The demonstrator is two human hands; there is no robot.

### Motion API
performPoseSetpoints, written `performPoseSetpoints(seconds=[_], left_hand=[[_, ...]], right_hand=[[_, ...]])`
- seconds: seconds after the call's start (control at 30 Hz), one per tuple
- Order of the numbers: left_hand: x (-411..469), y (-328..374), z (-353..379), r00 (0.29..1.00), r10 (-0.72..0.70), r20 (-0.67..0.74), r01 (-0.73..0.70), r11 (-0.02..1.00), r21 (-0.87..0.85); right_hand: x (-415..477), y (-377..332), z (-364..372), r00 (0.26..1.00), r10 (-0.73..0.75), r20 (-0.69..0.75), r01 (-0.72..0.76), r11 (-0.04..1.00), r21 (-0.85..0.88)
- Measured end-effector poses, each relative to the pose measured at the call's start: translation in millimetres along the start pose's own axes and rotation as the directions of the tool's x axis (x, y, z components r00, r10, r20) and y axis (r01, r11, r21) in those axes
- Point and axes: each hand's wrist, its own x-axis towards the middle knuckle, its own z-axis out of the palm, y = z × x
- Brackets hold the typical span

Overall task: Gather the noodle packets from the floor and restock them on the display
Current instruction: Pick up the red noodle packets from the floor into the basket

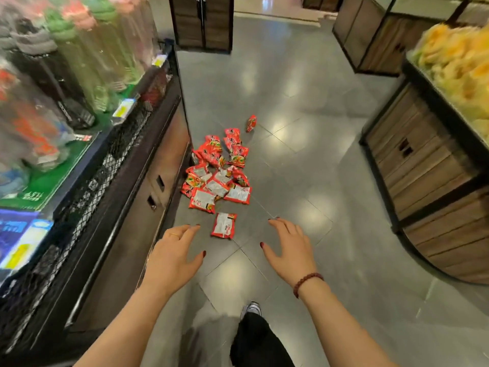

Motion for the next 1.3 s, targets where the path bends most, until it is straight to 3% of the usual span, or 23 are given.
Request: performPoseSetpoints(seconds=[0.33, 0.53, 0.7, 0.97, 1.17, 1.3], left_hand=[[145.8, 47.2, 15.6, 0.998, -0.054, 0.038, 0.053, 0.998, 0.026], [252.0, 37.5, 33.6, 0.994, -0.089, 0.056, 0.085, 0.994, 0.066], [362.8, 21.0, 50.8, 0.987, -0.159, 0.027, 0.16, 0.987, -0.007], [507.8, 8.4, 27.3, 0.966, -0.258, -0.027, 0.257, 0.966, -0.039], [568.9, 2.3, 36.3, 0.892, -0.445, -0.087, 0.436, 0.894, -0.098], [599.9, 5.2, 59.8, 0.767, -0.636, -0.085, 0.624, 0.77, -0.13]], right_hand=[[148.4, 67.4, -42.3, 1.0, -0.011, 0.029, 0.008, 0.996, 0.089], [264.5, 90.0, -45.2, 0.997, -0.042, 0.058, 0.036, 0.994, 0.104], [381.8, 100.1, -48.1, 0.986, -0.126, 0.105, 0.12, 0.991, 0.064], [535.5, 92.5, -56.1, 0.947, -0.212, 0.242, 0.199, 0.977, 0.076], [648.5, 94.1, -47.1, 0.882, -0.302, 0.363, 0.275, 0.953, 0.123], [721.2, 99.4, -29.6, 0.799, -0.356, 0.484, 0.319, 0.934, 0.161]])
